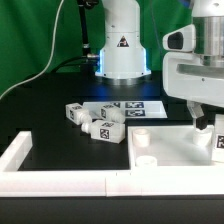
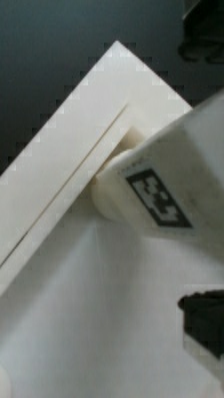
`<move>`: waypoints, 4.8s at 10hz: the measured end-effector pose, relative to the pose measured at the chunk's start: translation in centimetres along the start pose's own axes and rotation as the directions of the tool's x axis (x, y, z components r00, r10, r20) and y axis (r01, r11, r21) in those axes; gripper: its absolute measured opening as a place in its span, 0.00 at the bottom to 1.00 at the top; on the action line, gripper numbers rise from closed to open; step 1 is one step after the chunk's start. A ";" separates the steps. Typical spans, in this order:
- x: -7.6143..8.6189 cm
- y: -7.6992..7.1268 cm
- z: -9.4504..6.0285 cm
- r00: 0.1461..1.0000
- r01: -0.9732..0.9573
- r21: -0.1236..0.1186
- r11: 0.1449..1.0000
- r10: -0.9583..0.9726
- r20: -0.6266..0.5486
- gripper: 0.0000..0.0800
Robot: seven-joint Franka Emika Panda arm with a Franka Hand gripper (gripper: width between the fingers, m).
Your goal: Assemble one leg
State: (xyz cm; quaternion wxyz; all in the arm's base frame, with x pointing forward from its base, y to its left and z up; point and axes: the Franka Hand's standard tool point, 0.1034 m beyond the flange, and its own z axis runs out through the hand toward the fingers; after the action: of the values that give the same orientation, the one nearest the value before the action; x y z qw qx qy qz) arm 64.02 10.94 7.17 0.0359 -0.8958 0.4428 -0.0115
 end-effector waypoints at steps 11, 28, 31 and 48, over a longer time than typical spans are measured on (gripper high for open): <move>-0.1 0.1 0.1 0.975 -0.224 -0.007 0.975 0.224 0.013 0.48; 0.3 0.2 0.1 0.998 0.060 0.005 0.998 -0.060 0.010 0.81; 0.2 -0.4 0.1 0.888 0.456 -0.031 0.889 -0.457 -0.044 0.81; 0.1 -0.1 0.3 0.641 -0.767 0.022 0.641 0.764 0.077 0.36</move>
Offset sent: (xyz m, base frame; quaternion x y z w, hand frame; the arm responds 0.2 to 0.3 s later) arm 0.0000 0.0000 0.0000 0.0000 0.0000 0.0000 1.0000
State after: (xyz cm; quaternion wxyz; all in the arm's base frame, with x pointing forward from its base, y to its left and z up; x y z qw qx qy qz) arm 64.17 10.90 6.88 0.0743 -0.6233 0.7782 0.0205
